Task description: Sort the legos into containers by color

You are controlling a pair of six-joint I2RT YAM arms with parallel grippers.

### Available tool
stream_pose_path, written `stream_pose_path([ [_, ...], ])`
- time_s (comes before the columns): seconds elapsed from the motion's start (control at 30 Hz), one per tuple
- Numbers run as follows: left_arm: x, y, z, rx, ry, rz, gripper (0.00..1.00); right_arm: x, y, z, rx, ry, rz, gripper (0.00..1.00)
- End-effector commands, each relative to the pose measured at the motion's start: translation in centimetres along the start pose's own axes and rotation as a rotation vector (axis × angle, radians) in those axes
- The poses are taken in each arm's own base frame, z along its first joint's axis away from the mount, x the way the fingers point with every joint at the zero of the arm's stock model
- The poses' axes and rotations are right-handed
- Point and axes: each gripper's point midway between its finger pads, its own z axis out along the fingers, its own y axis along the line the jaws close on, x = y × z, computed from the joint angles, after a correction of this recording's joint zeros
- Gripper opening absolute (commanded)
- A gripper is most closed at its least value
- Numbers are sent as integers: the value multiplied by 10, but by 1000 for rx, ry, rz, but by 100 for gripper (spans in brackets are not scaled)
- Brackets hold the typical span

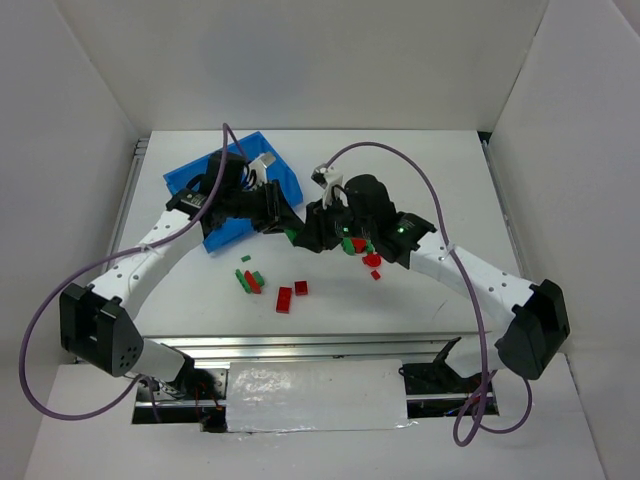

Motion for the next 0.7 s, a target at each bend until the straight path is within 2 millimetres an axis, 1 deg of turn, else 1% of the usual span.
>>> stream_pose_path([
  [0.0,-1,-9,2,30,27,21,29,-30,-5,1,47,-103,-15,23],
  [0.03,-2,-12,2,41,33,27,21,-29,-6,3,51,-99,-14,23],
  [0.07,-1,-14,2,54,43,27,15,-31,-9,4,60,-102,-14,23],
  [0.1,-2,-14,3,50,49,23,4,-32,-9,4,61,-105,-17,24],
  [0.13,-2,-13,4,46,52,23,0,-31,-10,7,65,-102,-14,23],
  [0.27,-4,-13,3,34,47,29,0,-31,-14,10,74,-99,-13,24],
  [0.3,-6,-12,2,19,39,26,0,-31,-15,11,77,-99,-9,33],
  [0.33,-12,-4,2,-30,5,27,0,-29,-17,11,82,-97,-1,50],
  [0.37,-21,-1,-1,-63,-27,32,0,-30,-18,10,84,-104,2,71],
  [0.4,-27,8,-4,-110,-50,30,0,-31,-20,8,89,-111,6,99],
  [0.43,-29,20,-10,-173,-60,6,0,-31,-21,3,95,-123,11,100],
  [0.47,-50,40,-21,-267,-137,-16,0,-31,-22,1,100,-131,14,100],
  [0.53,-64,69,-39,-389,-195,-60,0,-31,-29,-8,132,-144,11,100],
  [0.57,-87,97,-60,-508,-288,-90,0,-27,-31,-11,145,-133,11,100],
  [0.63,-102,126,-82,-644,-351,-124,0,-25,-37,-19,173,-130,1,100],
  [0.67,-119,150,-101,-762,-419,-142,0,-20,-39,-20,185,-111,-2,100],
])
